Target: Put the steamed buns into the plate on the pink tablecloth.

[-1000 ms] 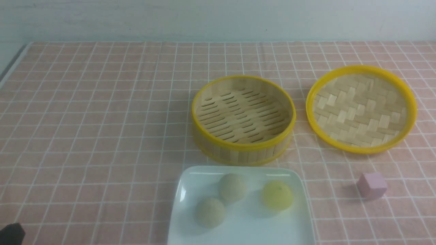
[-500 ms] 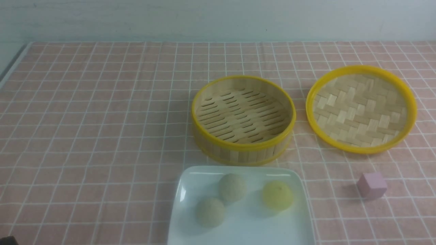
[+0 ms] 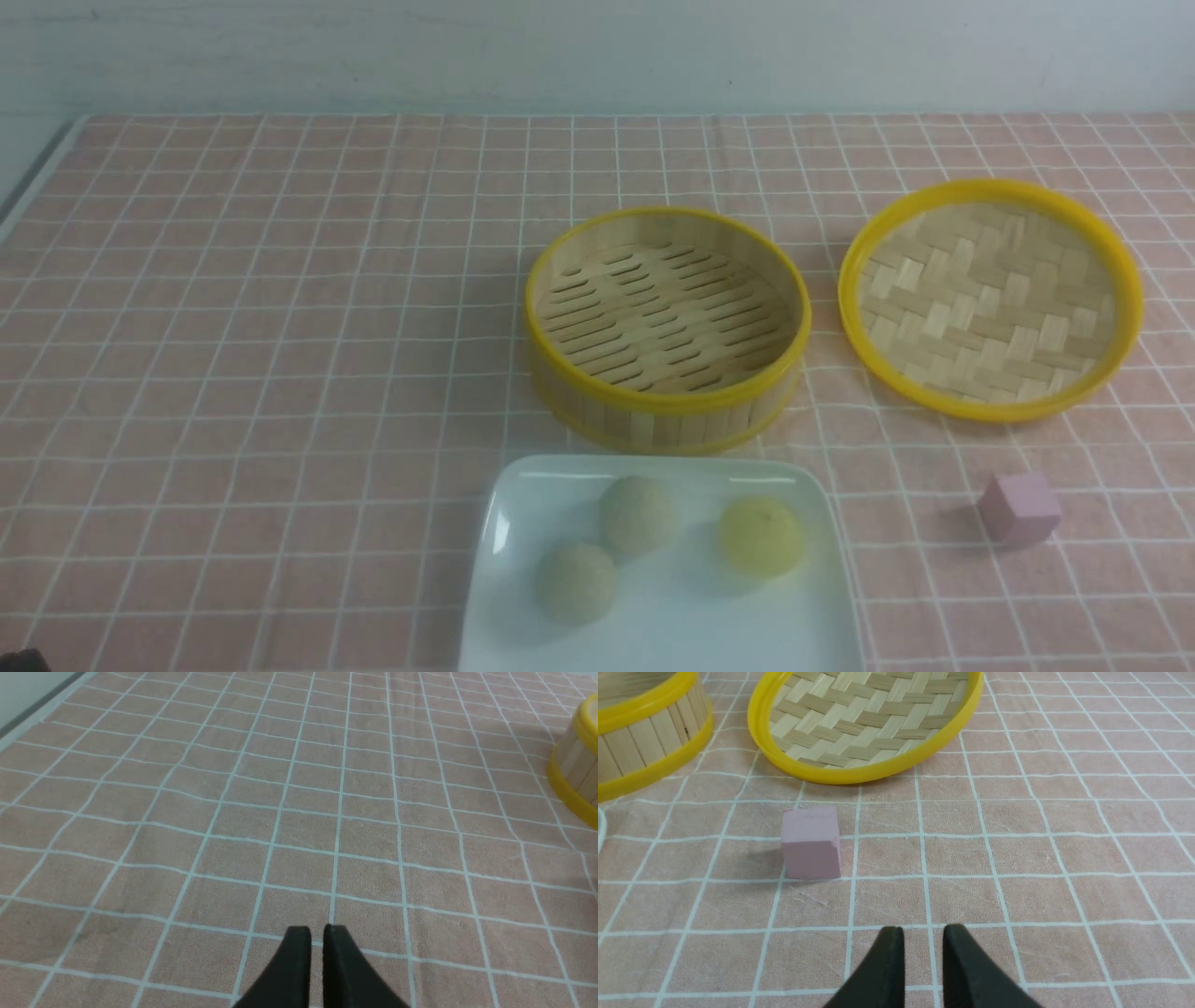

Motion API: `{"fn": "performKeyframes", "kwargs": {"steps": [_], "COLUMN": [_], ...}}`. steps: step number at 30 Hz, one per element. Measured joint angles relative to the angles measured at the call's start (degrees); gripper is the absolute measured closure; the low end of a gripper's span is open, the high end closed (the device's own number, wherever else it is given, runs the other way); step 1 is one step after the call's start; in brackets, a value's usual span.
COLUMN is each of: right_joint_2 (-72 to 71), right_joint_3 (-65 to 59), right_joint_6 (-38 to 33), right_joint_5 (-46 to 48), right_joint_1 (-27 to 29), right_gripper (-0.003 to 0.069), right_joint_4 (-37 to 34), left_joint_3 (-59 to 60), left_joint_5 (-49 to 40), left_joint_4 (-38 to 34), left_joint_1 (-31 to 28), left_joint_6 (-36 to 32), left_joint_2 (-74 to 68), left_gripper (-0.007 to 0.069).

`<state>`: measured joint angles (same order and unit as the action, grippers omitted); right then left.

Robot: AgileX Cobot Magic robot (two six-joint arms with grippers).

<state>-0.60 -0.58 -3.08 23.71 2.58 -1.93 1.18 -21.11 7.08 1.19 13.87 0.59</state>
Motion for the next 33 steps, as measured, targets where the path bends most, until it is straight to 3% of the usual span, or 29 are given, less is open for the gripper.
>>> {"fn": "performKeyframes", "kwargs": {"steps": [33], "right_joint_2": [0.0], "right_joint_3": [0.0], "right_joint_6": [0.0], "right_joint_5": [0.0], "right_joint_1": [0.0], "right_gripper": [0.0494], "right_joint_4": [0.0], "left_joint_3": [0.0], "left_joint_5": [-0.1], "left_joint_4": [0.0], "left_joint_1": [0.0], "left_joint_6": [0.0], "left_joint_2": [0.0], "left_gripper": [0.053]}}
